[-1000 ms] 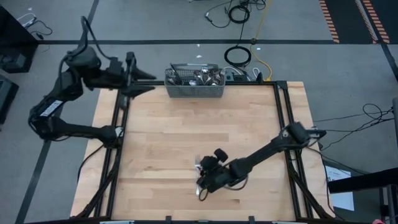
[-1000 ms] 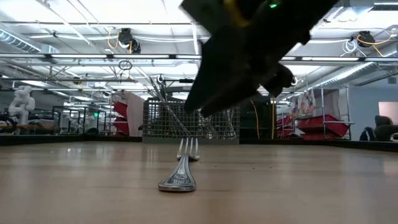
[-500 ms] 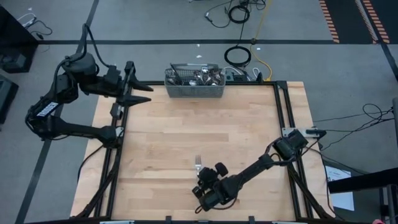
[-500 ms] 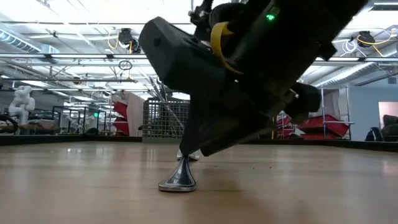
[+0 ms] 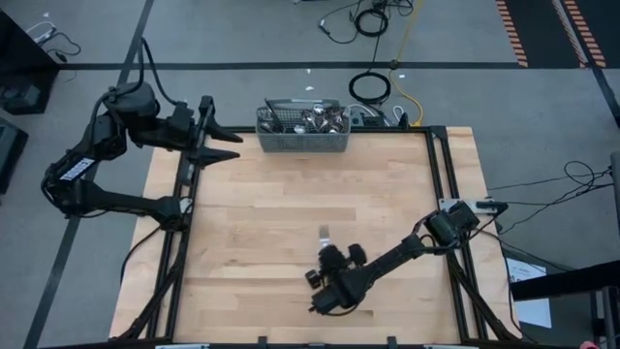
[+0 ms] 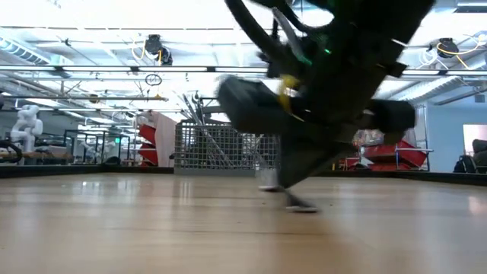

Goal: Sort silverware
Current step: Put the silver fork into the utensil holder

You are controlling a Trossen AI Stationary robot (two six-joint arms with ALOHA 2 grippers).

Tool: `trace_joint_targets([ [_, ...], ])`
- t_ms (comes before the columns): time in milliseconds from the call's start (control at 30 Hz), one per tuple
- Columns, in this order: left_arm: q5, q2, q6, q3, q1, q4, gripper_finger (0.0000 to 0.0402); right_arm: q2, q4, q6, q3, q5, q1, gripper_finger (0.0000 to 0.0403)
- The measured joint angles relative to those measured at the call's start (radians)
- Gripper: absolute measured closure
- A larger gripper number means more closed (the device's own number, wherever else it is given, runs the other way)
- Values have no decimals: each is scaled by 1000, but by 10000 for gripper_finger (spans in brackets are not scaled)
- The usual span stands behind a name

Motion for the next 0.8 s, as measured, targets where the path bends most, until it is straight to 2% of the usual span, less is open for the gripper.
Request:
trace_joint_targets([
  [67,-1,4,0,0,0,0,242,-1,-92,11,-4,1,-1,395],
  [200,-8,13,1,-1,0,2,242,-20,-219,81,-13,-28,-6,401],
  [433,-149,44,1,-48,0,1,242,-140,-307,175,-20,-13,24,402],
  [667,-158,121,-72,-83,0,43,242,-249,-459,239,-17,63,47,402],
  [800,-162,171,-135,-107,0,64,242,-282,-495,273,-16,5,52,402],
])
